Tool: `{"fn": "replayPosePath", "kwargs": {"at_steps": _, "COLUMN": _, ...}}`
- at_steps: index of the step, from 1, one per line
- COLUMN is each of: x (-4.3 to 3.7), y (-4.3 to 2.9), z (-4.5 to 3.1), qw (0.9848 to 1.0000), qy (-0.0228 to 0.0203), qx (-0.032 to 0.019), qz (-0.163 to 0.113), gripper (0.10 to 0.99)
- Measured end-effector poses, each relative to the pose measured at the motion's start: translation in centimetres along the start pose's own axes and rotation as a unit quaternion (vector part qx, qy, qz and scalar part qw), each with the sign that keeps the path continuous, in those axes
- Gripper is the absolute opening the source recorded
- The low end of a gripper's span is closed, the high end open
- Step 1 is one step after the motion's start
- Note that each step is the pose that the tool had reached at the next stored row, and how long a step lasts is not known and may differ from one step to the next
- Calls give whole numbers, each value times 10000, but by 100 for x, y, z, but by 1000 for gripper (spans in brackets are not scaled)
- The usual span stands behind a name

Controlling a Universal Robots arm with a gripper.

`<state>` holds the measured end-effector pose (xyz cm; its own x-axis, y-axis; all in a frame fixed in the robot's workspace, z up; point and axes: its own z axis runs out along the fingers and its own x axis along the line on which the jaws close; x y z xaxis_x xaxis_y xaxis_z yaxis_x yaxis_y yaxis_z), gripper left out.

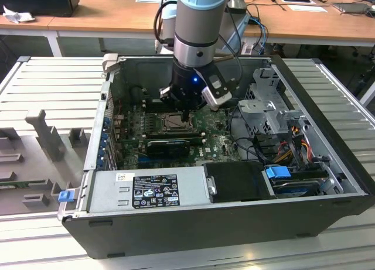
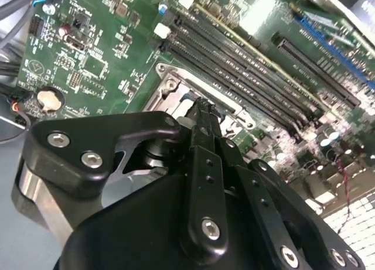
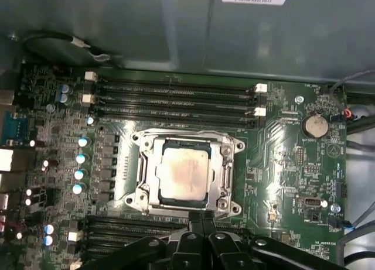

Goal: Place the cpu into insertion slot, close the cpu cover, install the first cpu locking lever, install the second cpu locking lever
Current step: 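Install the second cpu locking lever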

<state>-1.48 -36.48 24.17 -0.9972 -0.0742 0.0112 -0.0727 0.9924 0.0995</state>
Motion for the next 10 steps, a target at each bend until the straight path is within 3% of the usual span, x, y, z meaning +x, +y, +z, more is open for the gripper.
{"fn": "replayPosePath", "kwargs": {"at_steps": 3, "x": 17, "y": -54, "z": 5, "qw": 10000, "qy": -8, "qx": -12, "qz": -49, "gripper": 106}}
{"fn": "replayPosePath", "kwargs": {"at_steps": 6, "x": 82, "y": -65, "z": 7, "qw": 10000, "qy": -12, "qx": -65, "qz": -64, "gripper": 106}}
{"fn": "replayPosePath", "kwargs": {"at_steps": 10, "x": 133, "y": -131, "z": 1, "qw": 9997, "qy": -25, "qx": -228, "qz": -67, "gripper": 106}}
